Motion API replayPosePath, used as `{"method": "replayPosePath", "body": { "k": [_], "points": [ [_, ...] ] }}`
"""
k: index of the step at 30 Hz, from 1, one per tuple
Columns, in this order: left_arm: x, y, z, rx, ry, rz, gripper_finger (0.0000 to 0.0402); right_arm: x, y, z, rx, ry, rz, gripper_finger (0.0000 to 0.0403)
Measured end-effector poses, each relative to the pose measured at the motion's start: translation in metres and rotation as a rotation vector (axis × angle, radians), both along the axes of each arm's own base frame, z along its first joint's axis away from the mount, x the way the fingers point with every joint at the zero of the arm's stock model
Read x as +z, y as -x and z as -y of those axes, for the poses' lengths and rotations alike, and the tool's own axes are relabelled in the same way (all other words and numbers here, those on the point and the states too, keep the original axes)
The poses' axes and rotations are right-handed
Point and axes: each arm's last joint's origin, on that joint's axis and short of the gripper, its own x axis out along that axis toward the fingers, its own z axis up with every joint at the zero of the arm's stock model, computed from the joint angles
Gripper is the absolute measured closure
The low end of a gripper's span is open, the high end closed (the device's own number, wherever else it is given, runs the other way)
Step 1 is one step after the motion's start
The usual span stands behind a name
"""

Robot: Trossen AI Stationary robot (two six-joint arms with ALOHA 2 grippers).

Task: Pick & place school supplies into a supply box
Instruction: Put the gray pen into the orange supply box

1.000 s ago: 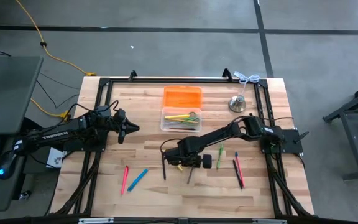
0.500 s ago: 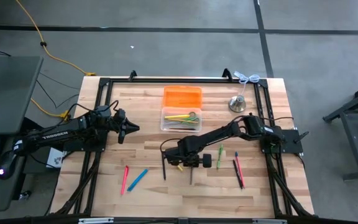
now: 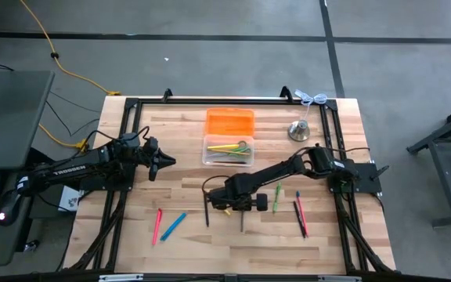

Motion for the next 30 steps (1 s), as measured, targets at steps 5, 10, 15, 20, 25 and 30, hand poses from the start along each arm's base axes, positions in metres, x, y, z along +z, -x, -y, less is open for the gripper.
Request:
{"method": "replayPosePath", "body": {
  "k": [5,10,15,20,25,30],
  "points": [
    [0.000,0.000,0.000,0.000,0.000,0.000,0.0323,0.032,0.005,0.004,0.033,0.045,0.084,0.0400],
    [0.000,0.000,0.000,0.000,0.000,0.000,0.0323,0.055,0.010,0.006,0.069,0.079,0.149,0.0400],
    [0.000,0.000,0.000,0.000,0.000,0.000,0.0323,0.083,0.016,0.008,0.134,0.102,0.239,0.0400],
    [0.000,0.000,0.000,0.000,0.000,0.000,0.0323,0.114,0.024,0.011,0.237,0.122,0.357,0.0401],
    [0.000,0.000,0.000,0.000,0.000,0.000,0.0323,0.141,0.031,0.012,0.335,0.156,0.479,0.0400],
    [0.000,0.000,0.000,0.000,0.000,0.000,0.0323,0.165,0.038,0.015,0.389,0.227,0.583,0.0400]
  ]
}}
